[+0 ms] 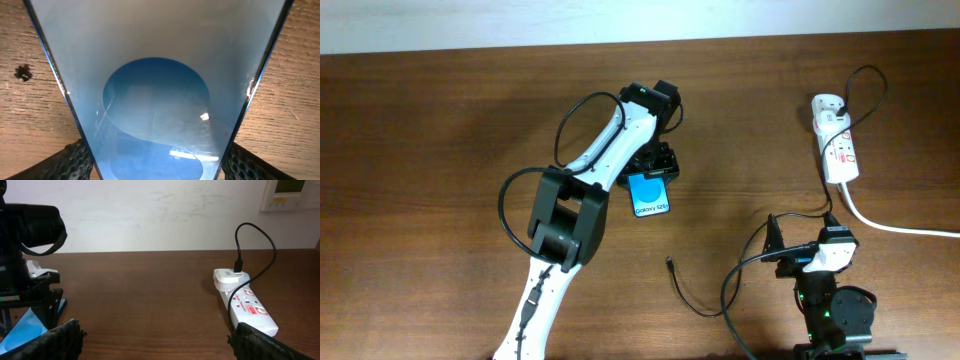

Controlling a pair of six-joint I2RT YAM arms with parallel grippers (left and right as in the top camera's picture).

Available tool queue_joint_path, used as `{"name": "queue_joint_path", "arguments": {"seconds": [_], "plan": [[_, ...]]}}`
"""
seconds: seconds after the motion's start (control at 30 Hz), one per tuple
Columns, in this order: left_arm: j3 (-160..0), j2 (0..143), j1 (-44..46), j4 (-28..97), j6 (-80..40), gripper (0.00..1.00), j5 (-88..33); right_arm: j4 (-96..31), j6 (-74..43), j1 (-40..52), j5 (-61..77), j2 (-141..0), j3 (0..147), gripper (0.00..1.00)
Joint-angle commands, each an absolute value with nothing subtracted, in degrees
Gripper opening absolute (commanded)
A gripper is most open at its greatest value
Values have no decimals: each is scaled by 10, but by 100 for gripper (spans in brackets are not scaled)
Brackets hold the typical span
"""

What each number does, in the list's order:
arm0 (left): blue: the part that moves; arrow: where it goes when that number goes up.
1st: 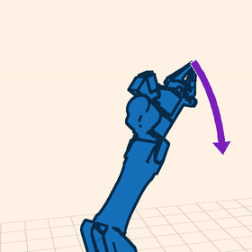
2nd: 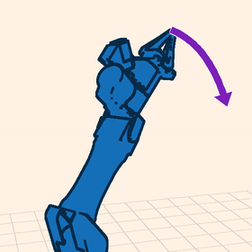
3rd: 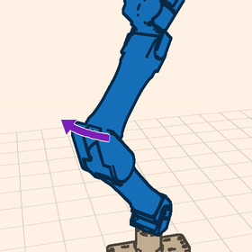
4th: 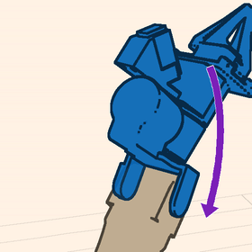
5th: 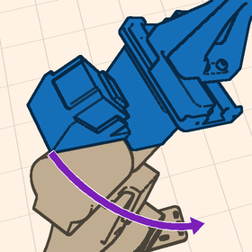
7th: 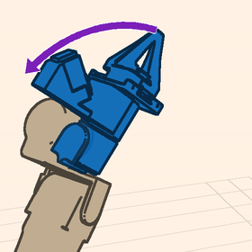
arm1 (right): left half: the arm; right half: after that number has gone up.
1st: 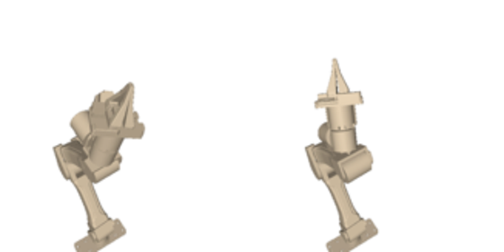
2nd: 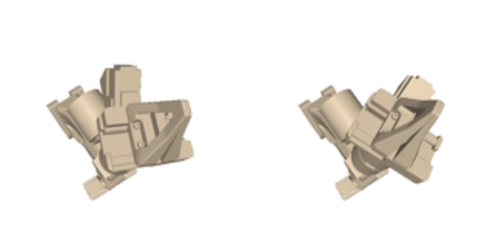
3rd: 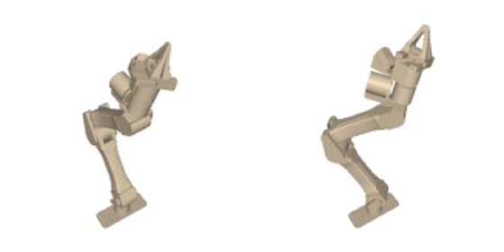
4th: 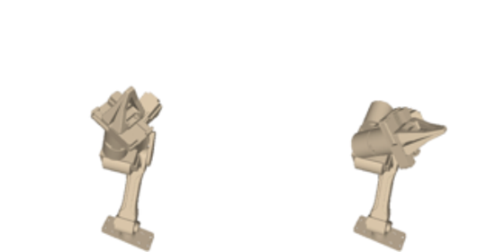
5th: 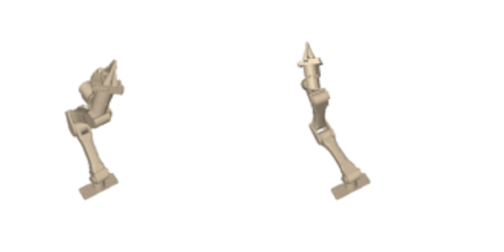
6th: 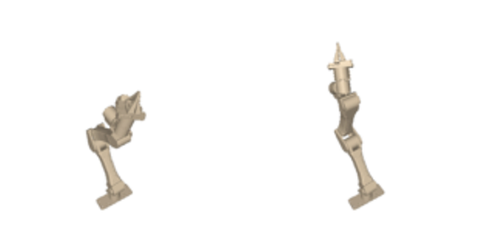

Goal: Plug charger to phone and switch on socket
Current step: 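Lift the phone upright with the left gripper, bottom edge facing right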

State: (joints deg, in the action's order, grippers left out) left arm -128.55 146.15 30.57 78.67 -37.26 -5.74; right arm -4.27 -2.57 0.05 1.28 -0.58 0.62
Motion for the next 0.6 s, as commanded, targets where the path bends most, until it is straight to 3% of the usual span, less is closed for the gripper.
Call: {"name": "queue_joint_path", "arguments": {"seconds": [0.0, 0.03, 0.3, 0.57], "plan": [[-1268, 1482, 302, 779, -364, 83, -47, -46, -22, 4, 8, -3, 3, 98], [-1270, 1482, 302, 778, -359, 79, -47, -46, -22, 4, 8, -3, 3, 98], [-1310, 1482, 290, 799, -346, 79, -50, -46, -22, 4, 8, -3, 3, 98], [-1394, 1482, 272, 858, -272, 79, -138, -46, -22, 4, 8, -3, 3, 98]]}}
